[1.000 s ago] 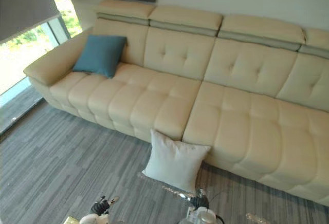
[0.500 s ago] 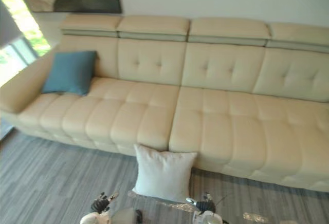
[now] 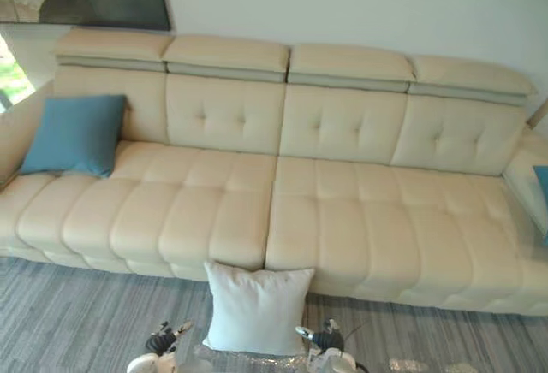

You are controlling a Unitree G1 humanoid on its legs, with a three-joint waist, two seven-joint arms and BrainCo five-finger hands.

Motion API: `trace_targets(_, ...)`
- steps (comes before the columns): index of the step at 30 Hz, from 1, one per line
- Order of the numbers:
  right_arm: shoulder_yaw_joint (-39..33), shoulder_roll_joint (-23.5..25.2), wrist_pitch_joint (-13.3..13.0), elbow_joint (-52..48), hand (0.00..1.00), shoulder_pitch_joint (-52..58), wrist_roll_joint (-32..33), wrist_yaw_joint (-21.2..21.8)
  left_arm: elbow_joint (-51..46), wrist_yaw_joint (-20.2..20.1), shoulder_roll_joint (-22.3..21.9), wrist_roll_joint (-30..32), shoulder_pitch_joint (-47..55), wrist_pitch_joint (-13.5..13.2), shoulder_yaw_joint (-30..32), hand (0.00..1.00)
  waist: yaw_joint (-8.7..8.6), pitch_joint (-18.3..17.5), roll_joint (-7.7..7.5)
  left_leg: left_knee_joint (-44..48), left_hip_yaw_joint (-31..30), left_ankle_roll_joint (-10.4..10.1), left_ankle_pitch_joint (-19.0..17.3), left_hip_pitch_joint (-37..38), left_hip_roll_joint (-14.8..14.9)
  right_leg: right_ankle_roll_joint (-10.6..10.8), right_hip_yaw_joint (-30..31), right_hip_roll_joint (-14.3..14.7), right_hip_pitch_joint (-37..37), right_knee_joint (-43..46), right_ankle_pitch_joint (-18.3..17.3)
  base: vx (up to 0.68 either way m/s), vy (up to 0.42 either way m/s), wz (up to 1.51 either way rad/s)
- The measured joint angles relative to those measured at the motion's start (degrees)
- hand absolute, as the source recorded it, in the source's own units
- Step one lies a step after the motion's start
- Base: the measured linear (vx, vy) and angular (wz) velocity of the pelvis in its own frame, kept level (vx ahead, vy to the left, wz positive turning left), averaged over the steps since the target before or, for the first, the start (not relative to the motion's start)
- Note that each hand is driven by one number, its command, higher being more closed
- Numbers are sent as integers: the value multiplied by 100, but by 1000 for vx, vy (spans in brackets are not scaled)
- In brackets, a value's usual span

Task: Pick up cushions and gather them together orderly.

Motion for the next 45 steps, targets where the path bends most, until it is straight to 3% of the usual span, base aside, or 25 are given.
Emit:
trace_targets(3,-1,-179,-6,-2,0,-44,40,-64,13,3,-54,-43,-49,2,-56,0,-28,49,135,17,-161,-125,62,-143,137,-89,-180,197,-42,27,-40,131,-171,20)
trace_targets(6,4,-272,-13,-9,0,-143,237,-165,-2,123,-30,-168,-259,-2,-53,0,-37,250,124,282,-337,-159,81,-545,226,-190,-308,263,-403,409,-124,-14,-137,25)
trace_targets(8,3,-369,-45,-48,0,-400,320,-220,-62,233,21,-278,-622,-11,-74,0,-47,592,87,773,-457,-171,64,-1033,239,-238,-320,226,-847,931,-274,-149,-115,20)
trace_targets(12,-61,-622,-140,-722,0,-1067,706,-447,-434,465,70,-618,-1511,-96,-285,0,-66,1193,1,2228,-588,-241,-363,-2785,369,-395,-137,169,-2625,2417,-707,-228,-32,-5)
trace_targets(17,-226,-855,-370,-1389,0,-1773,1155,-793,-974,751,409,-1125,-2217,-318,-202,0,-200,1536,-8,3218,-557,-158,-530,-4264,471,-399,186,204,-4230,3371,-811,-264,-4,-21)
trace_targets(24,-375,-1311,-421,-1417,0,-3281,1375,-1027,-1210,905,870,-1403,-3305,-400,193,0,-208,2057,-28,4097,-579,-101,-473,-6138,662,-461,433,387,-6186,4081,-564,-185,-16,-19)
trace_targets(27,-454,-1492,-460,-1453,0,-3761,1423,-1050,-1285,976,1026,-1461,-3732,-401,257,0,-214,2263,-33,4349,-607,-98,-473,-6635,687,-481,459,397,-6675,4328,-545,-106,-18,-4)
trace_targets(31,-457,-1782,-498,-1583,0,-4746,1609,-1068,-1423,974,1530,-1534,-4562,-430,231,0,-243,2485,-58,5034,-742,-88,-509,-7742,762,-510,524,458,-7756,4926,-526,-66,-12,-6)
trace_targets(41,-134,-1756,-543,-1566,0,-6130,2240,-1152,-1482,979,1826,-1733,-5696,-465,-342,0,-239,2587,-50,5468,-886,-44,-494,-8912,754,-392,540,455,-8878,5292,-475,-67,9,-1)
trace_targets(45,230,-1332,-544,-1560,0,-6830,2258,-1234,-1485,1214,1780,-1720,-6263,-451,-764,0,-243,2622,-60,5445,-897,-110,-457,-9086,754,-478,523,454,-9030,5251,-421,1,13,0)
